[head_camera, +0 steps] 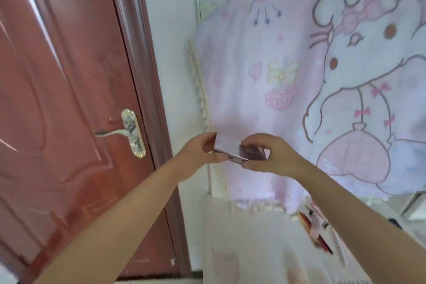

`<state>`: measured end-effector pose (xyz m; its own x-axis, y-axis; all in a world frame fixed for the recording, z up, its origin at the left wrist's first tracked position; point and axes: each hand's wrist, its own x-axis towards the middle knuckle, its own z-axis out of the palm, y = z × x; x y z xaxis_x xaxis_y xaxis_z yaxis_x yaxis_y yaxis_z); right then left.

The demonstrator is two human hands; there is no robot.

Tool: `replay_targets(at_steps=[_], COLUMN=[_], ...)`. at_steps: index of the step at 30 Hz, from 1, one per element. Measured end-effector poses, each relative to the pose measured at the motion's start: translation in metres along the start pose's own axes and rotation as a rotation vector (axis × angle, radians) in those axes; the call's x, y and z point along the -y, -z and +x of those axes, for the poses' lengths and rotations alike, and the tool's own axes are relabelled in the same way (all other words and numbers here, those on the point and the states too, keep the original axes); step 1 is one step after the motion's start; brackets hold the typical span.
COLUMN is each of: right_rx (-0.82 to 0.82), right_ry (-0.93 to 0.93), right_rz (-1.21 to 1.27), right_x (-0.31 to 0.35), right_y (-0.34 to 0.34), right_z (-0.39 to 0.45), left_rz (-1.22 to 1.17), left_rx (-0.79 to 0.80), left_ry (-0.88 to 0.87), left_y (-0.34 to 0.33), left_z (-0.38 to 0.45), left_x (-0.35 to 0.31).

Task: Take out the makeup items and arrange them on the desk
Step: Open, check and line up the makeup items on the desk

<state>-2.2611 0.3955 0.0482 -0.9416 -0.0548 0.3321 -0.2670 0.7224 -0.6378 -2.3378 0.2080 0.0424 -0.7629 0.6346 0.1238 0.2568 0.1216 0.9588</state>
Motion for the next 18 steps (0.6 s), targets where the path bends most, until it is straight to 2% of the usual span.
replay_targets(at_steps=[3, 7, 11, 15, 18], right_rx=[-0.07, -0.081, -0.066, 0.02, 0.106], right_ry=[0.075, 0.304, 0.495, 0.484, 0.369], right_rz=[0.088, -0.053, -0.132, -0.128, -0.089], right_x=[0.027, 0.059, 0.074, 0.081, 0.08], right_y=[0.024, 0.044, 0.054, 0.056, 0.057], right_z=[0.023, 0.043, 0.051, 0.054, 0.059], left_rz=[-0.028, -0.093, -0.13, -0.192, -0.17], left_rx=[-0.081, -0.135, -0.146, -0.124, -0.124], left_ry=[-0.103, -0.2, -0.244, -0.235, -0.222], left_y=[0.015, 0.028, 0.034, 0.036, 0.036], left_z=[0.01, 0.01, 0.006, 0.0, -0.005], left_x=[-0.041, -0.074, -0.078, -0.076, -0.077])
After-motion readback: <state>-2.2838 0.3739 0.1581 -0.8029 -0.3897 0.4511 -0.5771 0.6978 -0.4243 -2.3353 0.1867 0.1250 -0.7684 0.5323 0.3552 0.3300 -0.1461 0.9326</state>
